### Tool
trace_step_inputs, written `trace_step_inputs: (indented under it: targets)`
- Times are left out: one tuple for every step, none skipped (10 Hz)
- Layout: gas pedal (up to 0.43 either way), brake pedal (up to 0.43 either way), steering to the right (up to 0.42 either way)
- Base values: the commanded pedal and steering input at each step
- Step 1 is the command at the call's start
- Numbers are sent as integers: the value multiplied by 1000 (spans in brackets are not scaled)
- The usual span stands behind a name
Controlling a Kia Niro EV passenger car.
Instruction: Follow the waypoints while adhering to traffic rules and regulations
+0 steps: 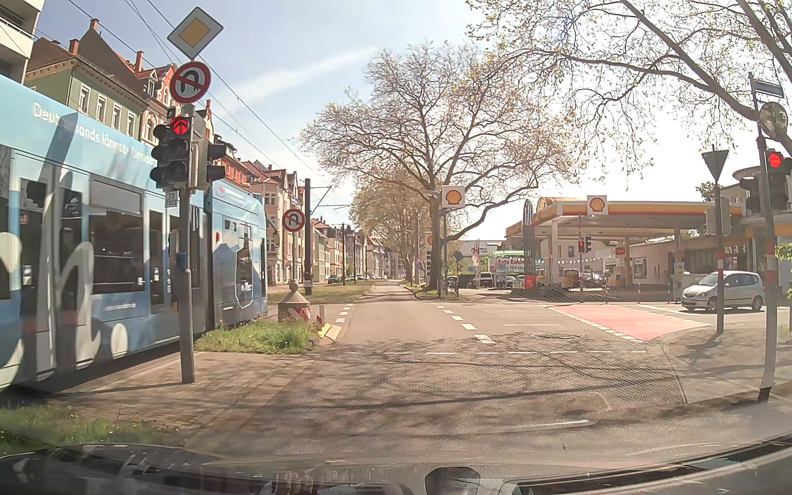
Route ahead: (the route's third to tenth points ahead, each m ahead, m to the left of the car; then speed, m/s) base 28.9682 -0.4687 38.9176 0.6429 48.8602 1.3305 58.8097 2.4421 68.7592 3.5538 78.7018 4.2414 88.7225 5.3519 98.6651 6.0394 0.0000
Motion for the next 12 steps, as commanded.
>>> trace_step_inputs:
  targets:
    - [0,220,-2]
    - [0,220,-2]
    - [0,220,-3]
    - [0,226,-2]
    - [0,226,-3]
    - [0,220,-3]
    - [0,226,-3]
    - [0,220,-3]
    - [0,220,-2]
    - [0,220,-2]
    - [0,226,-2]
    - [0,226,-3]
